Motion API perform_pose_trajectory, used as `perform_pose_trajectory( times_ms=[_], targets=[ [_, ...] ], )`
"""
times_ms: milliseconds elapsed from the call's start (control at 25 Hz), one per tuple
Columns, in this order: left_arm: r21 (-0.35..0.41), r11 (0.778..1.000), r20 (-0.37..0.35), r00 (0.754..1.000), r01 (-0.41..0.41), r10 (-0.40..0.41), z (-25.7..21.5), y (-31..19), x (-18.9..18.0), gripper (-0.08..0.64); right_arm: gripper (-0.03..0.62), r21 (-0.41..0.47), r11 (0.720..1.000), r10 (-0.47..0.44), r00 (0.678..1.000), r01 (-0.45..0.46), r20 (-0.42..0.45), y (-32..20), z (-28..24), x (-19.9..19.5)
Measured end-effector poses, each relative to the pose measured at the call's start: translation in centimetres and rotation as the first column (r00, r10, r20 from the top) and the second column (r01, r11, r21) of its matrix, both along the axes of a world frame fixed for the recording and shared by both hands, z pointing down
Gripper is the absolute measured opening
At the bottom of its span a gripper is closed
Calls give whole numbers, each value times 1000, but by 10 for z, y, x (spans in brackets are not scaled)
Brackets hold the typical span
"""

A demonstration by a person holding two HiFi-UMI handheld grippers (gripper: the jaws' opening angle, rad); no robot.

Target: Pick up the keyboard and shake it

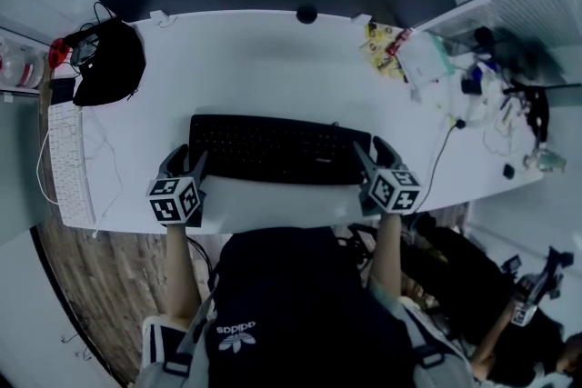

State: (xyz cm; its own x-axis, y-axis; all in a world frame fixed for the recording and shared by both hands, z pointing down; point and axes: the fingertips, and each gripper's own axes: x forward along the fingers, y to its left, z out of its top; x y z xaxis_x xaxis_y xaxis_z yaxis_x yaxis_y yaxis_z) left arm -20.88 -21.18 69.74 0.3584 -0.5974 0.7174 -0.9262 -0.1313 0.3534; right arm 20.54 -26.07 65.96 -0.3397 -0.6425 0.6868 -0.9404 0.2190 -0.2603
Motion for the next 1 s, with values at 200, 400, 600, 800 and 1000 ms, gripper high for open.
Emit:
perform_pose_trajectory(
  times_ms=[200,400,600,800,1000],
  targets=[
    [-44,999,-56,998,7,-10,4,2,4,219,249,-82,997,-4,1000,6,21,3,22,0],
    [-36,999,-29,1000,6,-7,5,1,3,218,249,-81,997,9,994,0,105,-3,19,-3],
    [-18,1000,-26,999,21,-21,6,1,3,218,249,-80,997,-6,997,11,73,-1,20,-4],
    [-24,999,-35,999,24,-25,4,3,3,218,249,-50,999,-6,999,9,54,0,15,-4],
    [19,999,-69,997,37,-36,-7,3,0,218,249,20,999,-26,999,25,30,-1,-9,-6]
  ],
)
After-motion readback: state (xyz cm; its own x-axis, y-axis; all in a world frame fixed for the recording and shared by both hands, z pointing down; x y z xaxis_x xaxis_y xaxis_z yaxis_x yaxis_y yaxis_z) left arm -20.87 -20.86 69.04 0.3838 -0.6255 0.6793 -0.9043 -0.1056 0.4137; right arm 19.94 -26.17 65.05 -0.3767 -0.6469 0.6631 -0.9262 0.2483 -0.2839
